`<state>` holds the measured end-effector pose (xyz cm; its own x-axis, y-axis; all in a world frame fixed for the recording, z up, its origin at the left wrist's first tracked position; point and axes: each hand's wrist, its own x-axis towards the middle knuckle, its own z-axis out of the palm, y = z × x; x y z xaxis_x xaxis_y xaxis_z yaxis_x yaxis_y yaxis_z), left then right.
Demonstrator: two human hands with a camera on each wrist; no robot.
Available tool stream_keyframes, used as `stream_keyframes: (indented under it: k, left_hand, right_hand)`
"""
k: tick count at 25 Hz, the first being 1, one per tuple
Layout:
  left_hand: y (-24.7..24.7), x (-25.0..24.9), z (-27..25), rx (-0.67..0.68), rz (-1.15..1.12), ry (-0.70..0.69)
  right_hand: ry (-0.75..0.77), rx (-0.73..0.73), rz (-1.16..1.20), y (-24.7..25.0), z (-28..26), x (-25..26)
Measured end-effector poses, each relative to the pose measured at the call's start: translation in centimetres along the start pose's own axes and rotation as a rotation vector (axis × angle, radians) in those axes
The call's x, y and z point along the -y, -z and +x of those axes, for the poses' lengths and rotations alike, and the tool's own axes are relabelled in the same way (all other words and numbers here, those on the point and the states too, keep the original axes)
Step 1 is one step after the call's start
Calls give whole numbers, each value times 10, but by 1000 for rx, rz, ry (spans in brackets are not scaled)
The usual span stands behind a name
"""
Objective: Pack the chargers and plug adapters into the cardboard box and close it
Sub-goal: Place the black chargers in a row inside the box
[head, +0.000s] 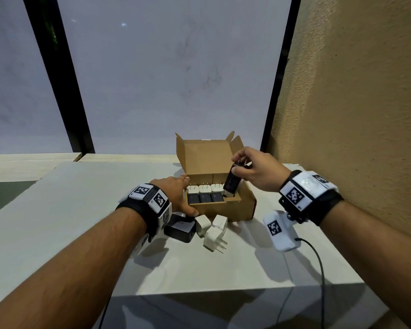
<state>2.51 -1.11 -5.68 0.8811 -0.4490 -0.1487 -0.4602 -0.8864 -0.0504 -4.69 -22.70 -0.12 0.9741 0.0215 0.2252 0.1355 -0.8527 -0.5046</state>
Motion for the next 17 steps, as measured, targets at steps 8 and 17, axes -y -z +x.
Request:
stream_keyframes:
  k: [8,17]
  left_hand:
    - [-2,1,-1,-16,10,-18]
    - [-4,4,1,-21,-14,-40]
  right_hand:
    - [-69,285,-226,-34,27,-24]
    - [-128,313,-324,-51,31,-16]
